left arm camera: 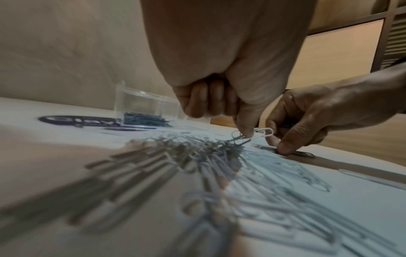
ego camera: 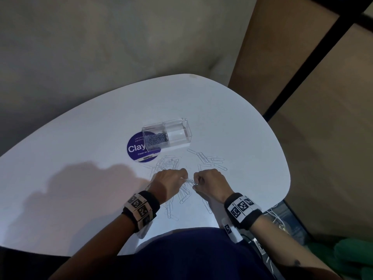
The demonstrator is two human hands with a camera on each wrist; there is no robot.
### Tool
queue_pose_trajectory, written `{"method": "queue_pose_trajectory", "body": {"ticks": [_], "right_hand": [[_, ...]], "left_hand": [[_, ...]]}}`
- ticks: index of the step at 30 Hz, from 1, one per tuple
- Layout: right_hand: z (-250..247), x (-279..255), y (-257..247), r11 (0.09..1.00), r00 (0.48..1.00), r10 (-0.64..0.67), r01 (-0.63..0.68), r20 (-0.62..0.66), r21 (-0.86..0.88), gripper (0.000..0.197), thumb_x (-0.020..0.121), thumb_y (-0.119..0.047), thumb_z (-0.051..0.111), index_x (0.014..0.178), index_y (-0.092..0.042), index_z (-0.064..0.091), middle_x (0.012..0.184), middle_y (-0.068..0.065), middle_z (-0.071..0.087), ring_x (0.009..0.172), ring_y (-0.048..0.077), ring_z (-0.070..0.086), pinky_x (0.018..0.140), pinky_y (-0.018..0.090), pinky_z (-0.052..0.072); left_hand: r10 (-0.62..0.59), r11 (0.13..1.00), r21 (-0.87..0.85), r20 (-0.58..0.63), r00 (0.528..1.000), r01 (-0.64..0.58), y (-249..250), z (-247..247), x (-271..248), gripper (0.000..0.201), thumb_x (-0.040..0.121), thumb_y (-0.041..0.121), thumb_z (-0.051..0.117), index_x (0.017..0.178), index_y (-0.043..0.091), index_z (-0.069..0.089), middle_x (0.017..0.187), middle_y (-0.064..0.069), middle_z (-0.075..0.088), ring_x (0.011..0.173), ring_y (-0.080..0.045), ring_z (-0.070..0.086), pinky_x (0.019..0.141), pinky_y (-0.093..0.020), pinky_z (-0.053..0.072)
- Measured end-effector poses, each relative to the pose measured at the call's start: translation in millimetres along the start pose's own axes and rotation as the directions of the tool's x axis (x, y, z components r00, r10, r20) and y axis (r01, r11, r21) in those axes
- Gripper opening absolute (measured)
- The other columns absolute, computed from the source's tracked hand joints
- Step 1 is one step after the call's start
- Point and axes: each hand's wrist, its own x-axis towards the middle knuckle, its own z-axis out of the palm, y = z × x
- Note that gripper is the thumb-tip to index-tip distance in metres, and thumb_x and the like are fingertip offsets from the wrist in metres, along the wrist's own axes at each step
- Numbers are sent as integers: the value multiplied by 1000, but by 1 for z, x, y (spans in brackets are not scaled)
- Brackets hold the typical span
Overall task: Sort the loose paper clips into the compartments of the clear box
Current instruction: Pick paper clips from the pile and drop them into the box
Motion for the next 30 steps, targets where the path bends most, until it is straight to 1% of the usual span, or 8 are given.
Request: {"method": "queue_pose_trajectory", "body": {"ticks": [7, 10, 15, 18, 21, 23, 27, 30], "right_hand": [[-14, 3, 13, 990, 999, 22, -18, -25, 142, 26, 78, -21, 65, 55, -25, 54, 48, -16, 52, 54, 4, 49, 61, 24, 41], [-22, 2, 19, 978, 1000, 19, -16, -16, 207, 32, 81, -11, 60, 53, -22, 47, 51, -11, 48, 54, 5, 43, 63, 25, 39], [-29, 0, 23, 967, 996, -24, 2, 84, 255, 33, 90, -14, 59, 61, -27, 50, 62, -10, 58, 60, 2, 50, 65, 19, 39], [-29, -3, 19, 950, 984, -52, -5, 172, 312, 30, 95, -19, 58, 66, -28, 54, 71, 10, 67, 64, 8, 55, 68, 16, 43], [-28, -5, 18, 927, 977, -69, -12, 202, 375, 34, 97, -24, 59, 65, -35, 56, 70, 16, 62, 64, 13, 54, 67, 18, 43], [-30, -7, 17, 909, 973, -70, -28, 218, 415, 34, 97, -25, 60, 64, -29, 53, 67, 6, 56, 64, 15, 50, 66, 22, 41], [-35, -7, 14, 883, 978, -61, -40, 198, 467, 39, 98, -21, 63, 62, -22, 47, 61, -17, 56, 60, 6, 47, 66, 24, 38], [-37, -9, 8, 797, 972, -69, -83, 227, 599, 30, 97, -14, 64, 68, -22, 64, 65, -6, 63, 53, 11, 47, 56, 24, 37]], "left_hand": [[33, 998, 60, -17, 999, -32, -15, -13, -12, 15, 89, 22, 49, 95, 28, 62, 85, 5, 69, 79, -21, 62, 73, -32, 47], [74, 997, 28, -132, 989, -71, -19, -7, -16, 19, 79, 21, 51, 88, 24, 68, 78, 4, 71, 72, -24, 66, 66, -32, 50], [74, 996, 49, -84, 994, -70, -3, -8, -8, 39, 92, 31, 44, 130, 37, 43, 100, 4, 72, 84, -24, 66, 76, -38, 53], [166, 985, 46, -57, 984, -164, 10, -8, -3, 44, 98, 38, 42, 140, 42, 32, 110, 5, 70, 89, -24, 66, 75, -40, 54], [176, 982, 70, -2, 984, -175, 14, -7, 4, 24, 100, 37, 40, 123, 38, 49, 110, 7, 69, 93, -23, 66, 76, -41, 53], [149, 985, 86, 28, 988, -151, 11, -7, 7, 18, 99, 37, 39, 109, 35, 55, 101, 8, 69, 86, -22, 64, 73, -42, 52], [133, 991, 12, 19, 991, -133, 2, -7, 4, 27, 100, 43, 42, 102, 31, 66, 91, 8, 68, 82, -18, 61, 71, -36, 49], [125, 982, -131, -73, 989, -134, 0, -8, -3, 27, 98, 42, 47, 100, 29, 71, 88, 8, 71, 80, -13, 61, 70, -33, 48]]}}
